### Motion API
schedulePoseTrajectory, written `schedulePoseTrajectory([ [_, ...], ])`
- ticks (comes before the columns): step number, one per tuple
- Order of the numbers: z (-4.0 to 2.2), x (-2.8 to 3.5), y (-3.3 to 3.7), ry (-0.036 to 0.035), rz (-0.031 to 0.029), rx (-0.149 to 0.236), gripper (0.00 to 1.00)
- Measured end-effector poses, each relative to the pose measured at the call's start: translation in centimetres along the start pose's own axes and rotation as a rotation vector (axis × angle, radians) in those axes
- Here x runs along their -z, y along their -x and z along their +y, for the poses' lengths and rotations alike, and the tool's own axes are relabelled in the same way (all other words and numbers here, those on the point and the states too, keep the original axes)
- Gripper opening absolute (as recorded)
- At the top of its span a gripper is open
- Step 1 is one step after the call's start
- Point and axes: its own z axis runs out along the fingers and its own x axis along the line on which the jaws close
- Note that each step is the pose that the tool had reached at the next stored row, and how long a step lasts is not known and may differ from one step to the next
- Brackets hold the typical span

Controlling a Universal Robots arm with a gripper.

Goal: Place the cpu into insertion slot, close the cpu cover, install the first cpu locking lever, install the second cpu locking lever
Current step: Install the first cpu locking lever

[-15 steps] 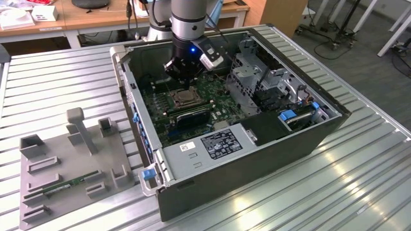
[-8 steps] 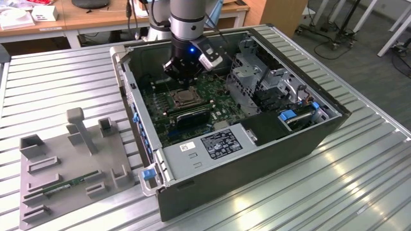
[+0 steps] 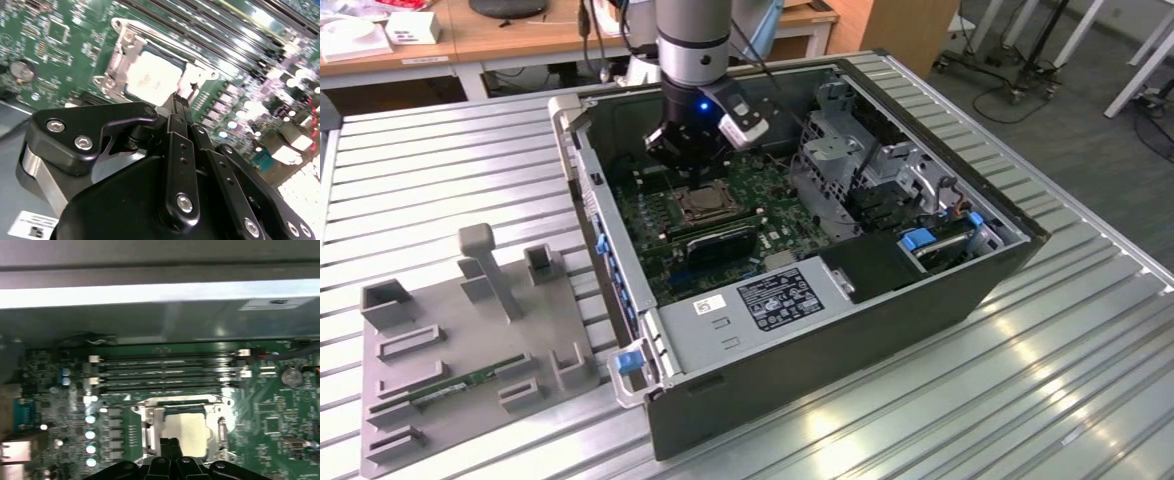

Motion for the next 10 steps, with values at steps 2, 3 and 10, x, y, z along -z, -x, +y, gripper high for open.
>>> schedulePoseTrajectory([
  [2, -0.04, 0.02, -0.61, 0.0000, -0.0005, 0.000, 0.11],
  [3, -0.06, 0.03, -0.90, 0.0000, -0.0008, 0.000, 0.11],
  [10, -0.19, 0.11, -3.03, 0.0001, -0.0024, 0.000, 0.11],
])
